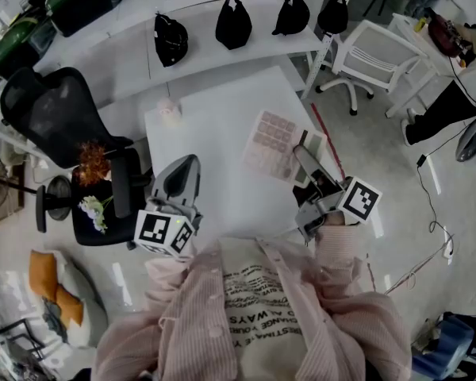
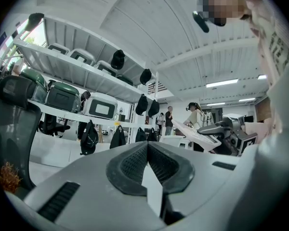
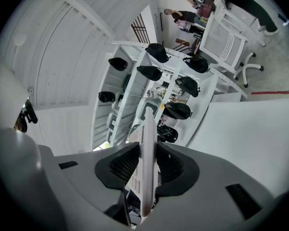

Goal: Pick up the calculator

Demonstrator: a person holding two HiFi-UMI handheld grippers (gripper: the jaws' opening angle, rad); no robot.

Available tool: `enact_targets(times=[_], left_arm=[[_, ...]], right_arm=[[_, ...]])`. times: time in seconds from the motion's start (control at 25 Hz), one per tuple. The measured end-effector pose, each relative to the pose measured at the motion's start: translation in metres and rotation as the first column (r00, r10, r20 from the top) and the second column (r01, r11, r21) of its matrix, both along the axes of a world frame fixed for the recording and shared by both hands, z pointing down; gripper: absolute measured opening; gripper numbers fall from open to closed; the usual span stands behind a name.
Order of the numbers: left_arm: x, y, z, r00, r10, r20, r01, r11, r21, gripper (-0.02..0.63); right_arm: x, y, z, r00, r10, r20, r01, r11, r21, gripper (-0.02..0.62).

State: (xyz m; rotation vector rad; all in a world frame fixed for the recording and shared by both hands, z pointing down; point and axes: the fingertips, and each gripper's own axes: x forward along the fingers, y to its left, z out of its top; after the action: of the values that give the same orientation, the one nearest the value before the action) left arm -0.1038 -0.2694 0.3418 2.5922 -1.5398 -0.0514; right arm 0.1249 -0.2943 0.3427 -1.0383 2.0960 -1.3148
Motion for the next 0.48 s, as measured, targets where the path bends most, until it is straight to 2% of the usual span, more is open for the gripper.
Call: enact_targets(times=[0.48], left_arm=[[0.0026, 0.0041, 0.0047, 1.000, 0.003, 0.004, -0.003, 1.000, -0.012, 0.002]], right_arm=[[0.0031, 0.0050, 0.0033, 1.000, 0.000, 0.002, 0.000, 1.000, -0.009, 0.109]])
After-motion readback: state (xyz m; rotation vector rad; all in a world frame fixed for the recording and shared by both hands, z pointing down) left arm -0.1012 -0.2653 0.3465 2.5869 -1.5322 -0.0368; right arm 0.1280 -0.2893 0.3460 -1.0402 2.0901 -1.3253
